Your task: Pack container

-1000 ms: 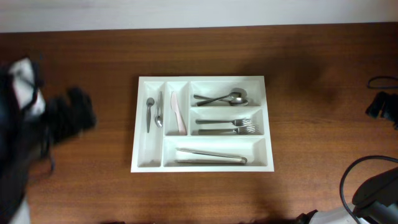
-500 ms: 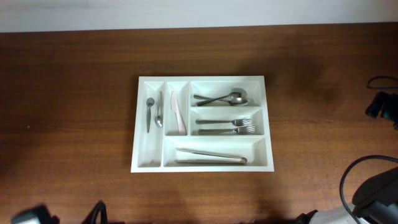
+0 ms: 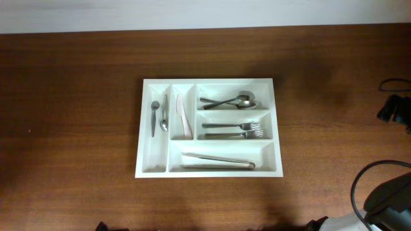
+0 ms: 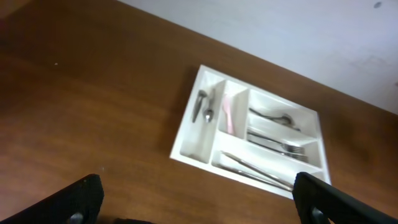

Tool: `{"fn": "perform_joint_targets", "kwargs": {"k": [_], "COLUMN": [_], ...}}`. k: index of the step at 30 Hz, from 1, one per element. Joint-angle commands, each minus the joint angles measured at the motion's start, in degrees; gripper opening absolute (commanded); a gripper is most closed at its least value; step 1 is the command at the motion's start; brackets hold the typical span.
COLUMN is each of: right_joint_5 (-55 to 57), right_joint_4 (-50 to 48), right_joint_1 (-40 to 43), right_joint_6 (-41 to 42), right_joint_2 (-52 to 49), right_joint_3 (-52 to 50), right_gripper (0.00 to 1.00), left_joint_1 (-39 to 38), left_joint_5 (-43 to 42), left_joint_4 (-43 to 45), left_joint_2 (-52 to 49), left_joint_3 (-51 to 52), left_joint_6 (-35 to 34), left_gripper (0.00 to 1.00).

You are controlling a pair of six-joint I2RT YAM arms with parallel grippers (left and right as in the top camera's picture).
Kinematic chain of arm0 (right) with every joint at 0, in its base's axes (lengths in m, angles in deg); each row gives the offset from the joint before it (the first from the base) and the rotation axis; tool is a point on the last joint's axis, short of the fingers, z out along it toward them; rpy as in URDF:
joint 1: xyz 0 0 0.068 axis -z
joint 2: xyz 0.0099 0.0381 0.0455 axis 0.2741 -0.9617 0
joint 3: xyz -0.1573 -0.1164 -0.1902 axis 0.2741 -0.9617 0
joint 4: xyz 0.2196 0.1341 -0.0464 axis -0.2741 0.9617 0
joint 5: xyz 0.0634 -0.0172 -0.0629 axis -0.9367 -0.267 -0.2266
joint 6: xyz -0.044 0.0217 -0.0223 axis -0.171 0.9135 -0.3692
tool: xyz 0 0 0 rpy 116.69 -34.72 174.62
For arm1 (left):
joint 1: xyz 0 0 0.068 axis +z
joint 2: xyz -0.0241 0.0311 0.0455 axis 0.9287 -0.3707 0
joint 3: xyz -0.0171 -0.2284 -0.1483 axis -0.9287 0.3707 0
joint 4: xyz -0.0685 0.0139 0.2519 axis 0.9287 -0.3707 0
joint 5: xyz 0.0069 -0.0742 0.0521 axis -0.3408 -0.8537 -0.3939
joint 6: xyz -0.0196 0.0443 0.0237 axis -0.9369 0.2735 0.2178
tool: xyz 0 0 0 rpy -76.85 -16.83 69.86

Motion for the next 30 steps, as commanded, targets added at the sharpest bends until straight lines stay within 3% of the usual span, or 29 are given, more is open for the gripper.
{"fn": "perform_joint_targets", "kwargs": {"k": [1,12,20,30], "right_joint_5": [0.31,0.31,0.31,0.31], "right_joint_4": [0.00,0.00,0.00,0.00], "right_joint_1": [0.11,0.11,0.11,0.11], "right_joint_6": [0.48,0.48,0.48,0.48], "right_joint_2": [-0.52,-0.52,-0.52,-0.52], "right_joint_3": [-0.02,-0.02,-0.02,-0.02], "right_gripper": [0.99,0.99,0.99,0.99], "left_joint_1": [1.16,2.78,1.79,0.07], "left_joint_5": [2.95,-10.36,-10.51,-8.76], "left_joint_4": [1.66,22.53,36.72,60.52], "left_joint_2": [0.26,0.26,2.89,18.29], "left_joint_3": [2.29,14.67,33.51,58.60], "left_joint_6": [1.31,21.92,22.16,22.16], "left_gripper": [0.99,0.99,0.99,0.99]}}
